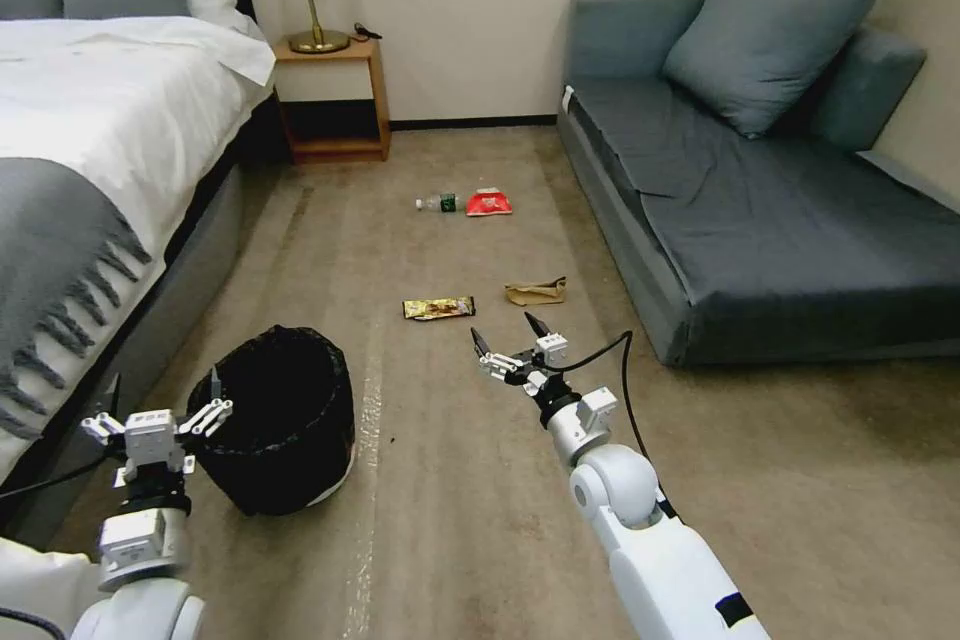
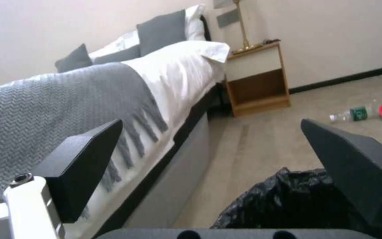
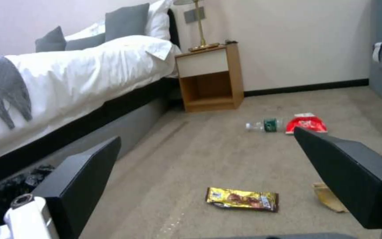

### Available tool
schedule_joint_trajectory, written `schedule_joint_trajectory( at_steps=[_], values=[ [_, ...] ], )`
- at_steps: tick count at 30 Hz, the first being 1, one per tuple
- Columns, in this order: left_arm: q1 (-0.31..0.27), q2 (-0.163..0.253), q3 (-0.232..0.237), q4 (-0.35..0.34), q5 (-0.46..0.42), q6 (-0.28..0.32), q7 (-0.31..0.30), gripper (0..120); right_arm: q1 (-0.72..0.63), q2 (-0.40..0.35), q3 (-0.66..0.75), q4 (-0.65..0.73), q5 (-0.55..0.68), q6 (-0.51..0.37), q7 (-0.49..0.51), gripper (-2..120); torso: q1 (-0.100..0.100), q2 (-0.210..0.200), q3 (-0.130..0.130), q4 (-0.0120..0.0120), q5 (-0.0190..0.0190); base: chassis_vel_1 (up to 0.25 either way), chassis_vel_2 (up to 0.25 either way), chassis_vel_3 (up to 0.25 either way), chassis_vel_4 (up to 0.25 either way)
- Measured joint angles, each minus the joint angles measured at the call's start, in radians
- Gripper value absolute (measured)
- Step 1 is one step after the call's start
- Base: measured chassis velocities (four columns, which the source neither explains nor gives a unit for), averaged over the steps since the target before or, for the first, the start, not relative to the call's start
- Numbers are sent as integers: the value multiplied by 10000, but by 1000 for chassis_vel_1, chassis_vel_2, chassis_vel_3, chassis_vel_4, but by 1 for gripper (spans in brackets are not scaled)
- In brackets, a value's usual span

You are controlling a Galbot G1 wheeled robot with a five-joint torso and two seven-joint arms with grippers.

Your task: Pick up the trash bin, then pick up the garbage on the floor and place it into the trash bin.

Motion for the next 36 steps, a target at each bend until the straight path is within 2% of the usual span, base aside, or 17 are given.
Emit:
schedule_joint_trajectory(
  at_steps=[23, 26, 27, 28, 29, 30, 32, 33, 34, 36],
  values=[
    [17, -31, 0, -18, -4, 3, 0, 100, -19, -8, 0, 29, 0, -2, 9, 100, 0, 0, 0, 1, 0, 0, 0, 0, 0],
    [200, -323, -73, -430, -77, 154, 12, 100, -239, -90, 4, 364, 15, -134, 189, 100, 0, 0, 0, 0, 0, 0, 0, 0, 0],
    [390, -601, -140, -825, -150, 302, 29, 100, -435, -156, 7, 646, 31, -243, 321, 100, 0, 0, 0, -2, -1, 0, 0, 0, 0],
    [390, -601, -140, -825, -150, 302, 29, 100, -435, -156, 7, 646, 31, -243, 321, 100, 0, 0, 0, -2, -1, 0, 0, 0, 0],
    [511, -818, -162, -1104, -182, 370, 41, 100, -485, -157, 11, 688, 35, -252, 338, 100, -1, 0, -1, 3, 2, 0, 0, 0, 0],
    [521, -868, -178, -1133, -197, 380, 39, 100, -564, -187, 8, 826, 49, -310, 405, 100, -1, -1, -1, -1, 12, 0, 0, 0, 0],
    [681, -1120, -264, -1530, -325, 548, 49, 100, -882, -318, 13, 1357, 108, -562, 703, 100, 0, 0, -1, -2, -6, 0, 0, 0, 0],
    [681, -1120, -264, -1530, -325, 548, 49, 100, -882, -318, 13, 1357, 108, -562, 703, 100, 0, 0, -1, -2, -6, 0, 0, 0, 0],
    [826, -1357, -362, -1919, -446, 696, 61, 100, -1111, -415, 12, 1724, 148, -748, 913, 100, 0, 0, -1, 1, 6, 0, 0, 0, 0],
    [1036, -1681, -467, -2411, -609, 920, 93, 100, -1410, -538, 23, 2206, 203, -977, 1186, 100, 0, 0, -1, 0, -1, 0, 0, 0, 0]
  ],
)
